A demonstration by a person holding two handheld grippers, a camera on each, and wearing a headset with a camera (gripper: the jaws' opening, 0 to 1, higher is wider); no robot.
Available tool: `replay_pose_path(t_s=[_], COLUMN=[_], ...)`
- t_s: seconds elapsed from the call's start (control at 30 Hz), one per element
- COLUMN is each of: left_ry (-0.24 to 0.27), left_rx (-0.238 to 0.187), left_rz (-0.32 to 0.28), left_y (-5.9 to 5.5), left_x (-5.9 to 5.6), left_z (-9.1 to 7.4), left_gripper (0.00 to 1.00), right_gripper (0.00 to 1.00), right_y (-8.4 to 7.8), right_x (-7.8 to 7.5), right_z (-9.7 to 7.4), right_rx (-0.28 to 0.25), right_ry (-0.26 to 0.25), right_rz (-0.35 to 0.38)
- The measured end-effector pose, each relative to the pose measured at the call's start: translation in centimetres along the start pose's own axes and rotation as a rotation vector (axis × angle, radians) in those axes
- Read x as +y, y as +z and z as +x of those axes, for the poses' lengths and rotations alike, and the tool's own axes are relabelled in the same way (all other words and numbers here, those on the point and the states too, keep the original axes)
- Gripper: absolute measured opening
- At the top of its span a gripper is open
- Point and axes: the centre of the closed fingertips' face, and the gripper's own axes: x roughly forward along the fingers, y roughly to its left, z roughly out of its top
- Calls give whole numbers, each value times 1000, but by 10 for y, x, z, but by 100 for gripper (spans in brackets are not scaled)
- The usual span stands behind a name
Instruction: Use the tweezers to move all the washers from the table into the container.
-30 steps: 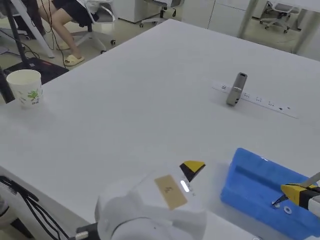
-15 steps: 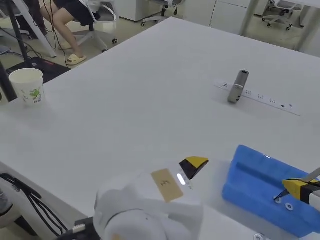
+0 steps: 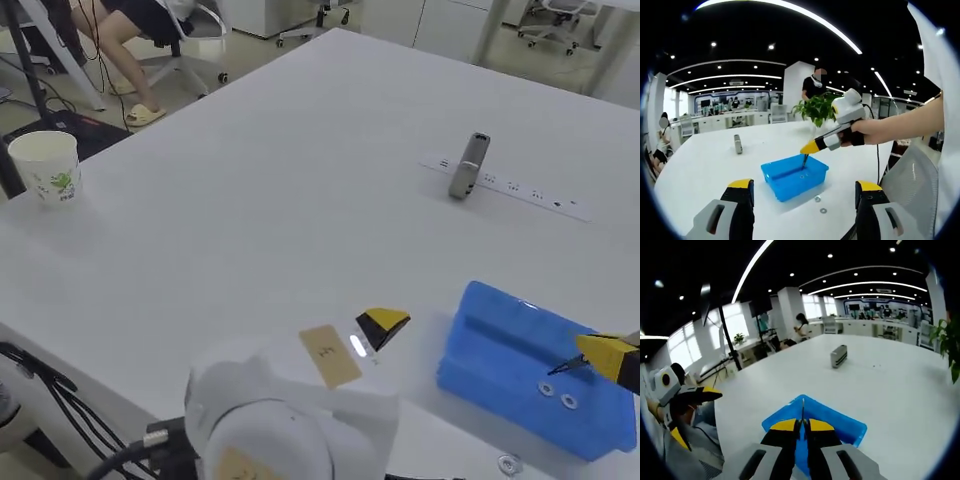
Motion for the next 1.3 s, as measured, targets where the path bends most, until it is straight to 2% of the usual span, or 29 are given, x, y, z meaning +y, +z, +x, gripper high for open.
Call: replay_pose_path(t_s=[0.23, 0.57, 0.7, 0.83, 1.13, 1.3], left_ry=[-8, -9, -8, -7, -7, -8], left_rx=[8, 20, 25, 28, 29, 32], left_rz=[3, 11, 14, 14, 14, 15], left_y=[-1, -3, -4, -5, -5, -6], left_x=[-2, -1, -1, -1, -1, -2], left_z=[0, 1, 1, 1, 1, 1], left_gripper=[84, 83, 83, 82, 82, 82], right_gripper=[3, 3, 3, 3, 4, 4], right_y=[0, -20, -31, -41, -61, -67], right_x=[15, 33, 33, 32, 34, 36], right_z=[-15, -15, -12, -8, -3, 0], right_rx=[0, 60, 85, 97, 149, 164], right_ry=[10, 41, 45, 54, 56, 61], right_rz=[-32, -71, -77, -37, -39, -47])
